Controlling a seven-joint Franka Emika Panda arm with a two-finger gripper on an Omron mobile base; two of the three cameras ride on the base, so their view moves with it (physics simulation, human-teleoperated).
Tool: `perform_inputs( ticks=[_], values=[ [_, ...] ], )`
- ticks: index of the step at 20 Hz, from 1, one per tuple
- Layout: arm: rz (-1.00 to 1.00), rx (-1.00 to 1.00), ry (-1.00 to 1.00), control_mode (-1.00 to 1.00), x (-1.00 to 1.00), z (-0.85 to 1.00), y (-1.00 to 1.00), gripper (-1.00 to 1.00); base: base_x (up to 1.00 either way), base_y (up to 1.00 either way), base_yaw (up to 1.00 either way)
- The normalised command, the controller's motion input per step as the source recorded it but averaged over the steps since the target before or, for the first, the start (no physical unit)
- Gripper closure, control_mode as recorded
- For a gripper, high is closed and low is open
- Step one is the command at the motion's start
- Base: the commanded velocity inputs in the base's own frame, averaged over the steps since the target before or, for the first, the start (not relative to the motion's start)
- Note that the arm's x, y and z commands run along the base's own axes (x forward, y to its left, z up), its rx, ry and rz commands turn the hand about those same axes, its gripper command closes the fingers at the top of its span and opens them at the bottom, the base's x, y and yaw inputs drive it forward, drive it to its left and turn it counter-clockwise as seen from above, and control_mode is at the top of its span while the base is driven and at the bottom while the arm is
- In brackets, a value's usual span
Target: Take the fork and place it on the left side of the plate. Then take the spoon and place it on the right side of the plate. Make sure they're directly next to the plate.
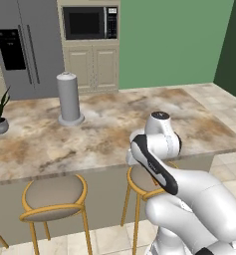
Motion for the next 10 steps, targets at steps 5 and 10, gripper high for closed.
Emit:
perform_inputs(
  ticks=[5, 10],
  values=[
    [-0.22, 0.0, 0.0, -1.0, 0.59, -0.04, 0.19, 1.0, 0.0, 0.0, 0.0],
    [-0.14, 0.0, 0.0, -1.0, 0.82, 0.0, 0.3, 1.0, 0.0, 0.0, 0.0]
  ],
)
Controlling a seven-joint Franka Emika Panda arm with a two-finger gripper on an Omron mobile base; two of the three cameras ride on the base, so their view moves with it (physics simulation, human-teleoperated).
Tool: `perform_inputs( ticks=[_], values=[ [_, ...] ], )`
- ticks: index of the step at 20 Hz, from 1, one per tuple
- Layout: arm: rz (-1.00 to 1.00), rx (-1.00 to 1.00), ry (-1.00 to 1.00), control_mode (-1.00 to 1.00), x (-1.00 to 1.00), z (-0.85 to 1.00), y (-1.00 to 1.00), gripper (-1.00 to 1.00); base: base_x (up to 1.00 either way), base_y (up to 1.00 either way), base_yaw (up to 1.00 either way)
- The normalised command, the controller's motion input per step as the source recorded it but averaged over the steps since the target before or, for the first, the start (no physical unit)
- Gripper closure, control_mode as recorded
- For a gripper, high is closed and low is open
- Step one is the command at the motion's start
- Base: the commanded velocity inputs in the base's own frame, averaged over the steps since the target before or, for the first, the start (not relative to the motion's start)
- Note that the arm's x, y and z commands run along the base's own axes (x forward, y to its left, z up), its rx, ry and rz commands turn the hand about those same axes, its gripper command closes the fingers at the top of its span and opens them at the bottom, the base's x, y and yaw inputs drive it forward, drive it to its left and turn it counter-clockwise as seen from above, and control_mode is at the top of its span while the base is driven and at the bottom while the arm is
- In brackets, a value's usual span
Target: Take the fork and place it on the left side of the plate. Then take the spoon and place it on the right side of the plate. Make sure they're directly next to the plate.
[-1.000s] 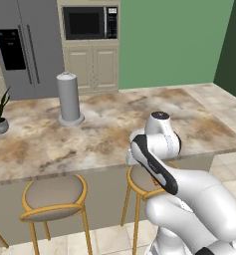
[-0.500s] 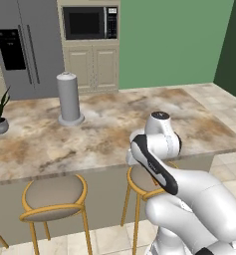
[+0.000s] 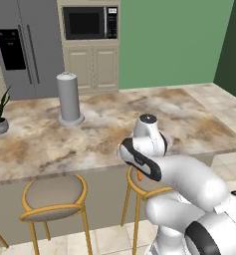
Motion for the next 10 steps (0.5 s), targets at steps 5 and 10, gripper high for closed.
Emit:
perform_inputs(
  ticks=[5, 10],
  values=[
    [-0.03, -0.01, 0.06, -1.0, 0.85, 0.0, 0.2, 1.0, 0.0, 0.0, 0.0],
    [0.0, -0.04, 0.08, -1.0, 0.62, 0.0, 0.01, 1.0, 0.0, 0.0, 0.0]
  ],
)
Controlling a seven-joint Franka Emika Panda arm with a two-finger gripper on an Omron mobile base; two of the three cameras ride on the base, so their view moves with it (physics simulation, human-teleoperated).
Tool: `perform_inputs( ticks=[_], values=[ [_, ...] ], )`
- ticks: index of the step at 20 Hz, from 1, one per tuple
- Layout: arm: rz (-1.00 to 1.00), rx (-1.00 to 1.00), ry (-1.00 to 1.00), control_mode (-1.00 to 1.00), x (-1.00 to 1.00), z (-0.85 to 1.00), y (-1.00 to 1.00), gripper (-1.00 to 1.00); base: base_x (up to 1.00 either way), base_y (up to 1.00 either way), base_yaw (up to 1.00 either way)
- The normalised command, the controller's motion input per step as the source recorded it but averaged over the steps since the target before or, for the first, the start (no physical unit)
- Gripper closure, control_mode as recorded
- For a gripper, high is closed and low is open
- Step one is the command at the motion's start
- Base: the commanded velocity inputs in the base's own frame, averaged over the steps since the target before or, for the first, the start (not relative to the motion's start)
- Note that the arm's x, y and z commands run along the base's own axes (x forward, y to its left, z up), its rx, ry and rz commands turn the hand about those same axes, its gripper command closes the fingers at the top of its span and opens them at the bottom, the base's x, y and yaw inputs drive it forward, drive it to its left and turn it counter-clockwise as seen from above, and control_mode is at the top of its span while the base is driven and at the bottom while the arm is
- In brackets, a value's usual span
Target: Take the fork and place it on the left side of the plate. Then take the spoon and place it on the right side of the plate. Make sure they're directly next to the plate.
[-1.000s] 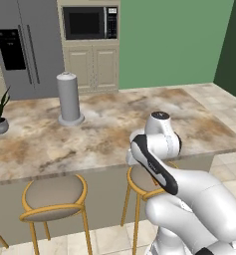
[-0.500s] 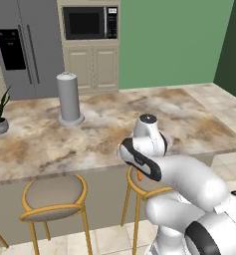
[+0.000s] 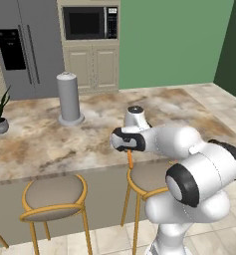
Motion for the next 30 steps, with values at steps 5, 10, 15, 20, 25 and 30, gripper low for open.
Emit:
perform_inputs(
  ticks=[5, 10, 15, 20, 25, 30],
  values=[
    [0.0, -0.1, 0.03, -1.0, 0.5, -0.06, 0.0, 1.0, 0.0, 0.0, 0.0],
    [0.0, -0.15, 0.0, -1.0, 0.52, -0.18, 0.0, 1.0, 0.0, 0.0, 0.0],
    [0.0, -0.1, 0.0, -1.0, 0.45, -0.25, 0.0, 1.0, 0.0, 0.0, 0.0],
    [0.0, -0.05, 0.03, -1.0, 0.28, -0.3, 0.0, 1.0, 0.0, 0.0, 0.0],
    [0.0, 0.0, 0.07, -1.0, 0.38, -0.23, 0.0, 1.0, 0.0, 0.0, 0.0],
    [0.0, 0.01, 0.04, -1.0, 0.42, -0.12, -0.05, 1.0, 0.0, 0.0, 0.0]
  ],
)
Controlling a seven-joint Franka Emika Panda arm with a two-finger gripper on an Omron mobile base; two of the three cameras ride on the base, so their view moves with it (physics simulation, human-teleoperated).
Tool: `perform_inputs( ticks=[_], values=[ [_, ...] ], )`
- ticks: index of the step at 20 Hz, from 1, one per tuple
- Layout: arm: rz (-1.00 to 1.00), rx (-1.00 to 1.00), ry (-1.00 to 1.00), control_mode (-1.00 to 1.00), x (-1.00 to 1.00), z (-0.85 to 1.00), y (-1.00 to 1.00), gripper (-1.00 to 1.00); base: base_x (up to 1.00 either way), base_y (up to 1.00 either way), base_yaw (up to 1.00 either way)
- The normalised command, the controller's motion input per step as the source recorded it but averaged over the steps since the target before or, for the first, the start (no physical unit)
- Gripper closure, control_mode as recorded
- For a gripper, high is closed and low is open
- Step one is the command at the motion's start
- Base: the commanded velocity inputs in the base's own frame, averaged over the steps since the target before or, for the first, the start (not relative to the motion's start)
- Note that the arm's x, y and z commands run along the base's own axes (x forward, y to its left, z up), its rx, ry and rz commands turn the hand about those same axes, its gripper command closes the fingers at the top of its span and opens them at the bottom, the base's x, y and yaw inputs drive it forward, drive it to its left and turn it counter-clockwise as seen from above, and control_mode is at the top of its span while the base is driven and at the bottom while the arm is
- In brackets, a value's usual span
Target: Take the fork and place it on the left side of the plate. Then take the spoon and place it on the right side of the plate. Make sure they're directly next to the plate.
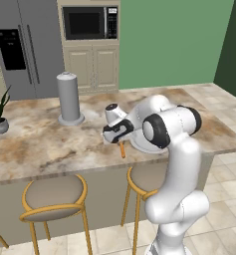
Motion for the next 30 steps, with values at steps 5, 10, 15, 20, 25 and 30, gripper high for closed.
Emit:
perform_inputs(
  ticks=[5, 10, 15, 20, 25, 30],
  values=[
    [0.0, 0.01, 0.06, -1.0, 0.34, -0.07, -0.07, 1.0, 0.0, 0.0, 0.0],
    [0.0, 0.0, 0.09, -1.0, 0.3, -0.18, -0.04, 1.0, 0.0, 0.0, 0.0],
    [0.02, 0.0, 0.12, -1.0, 0.13, -0.25, 0.0, 1.0, 0.0, 0.0, 0.0],
    [0.03, 0.0, 0.04, -1.0, 0.15, -0.13, 0.0, 1.0, 0.0, 0.0, 0.0],
    [0.06, 0.0, 0.03, -1.0, -0.01, -0.11, -0.03, -1.0, 0.0, 0.0, 0.0],
    [0.08, 0.0, 0.0, -1.0, -0.11, -0.05, -0.16, -1.0, 0.0, 0.0, 0.0]
  ],
)
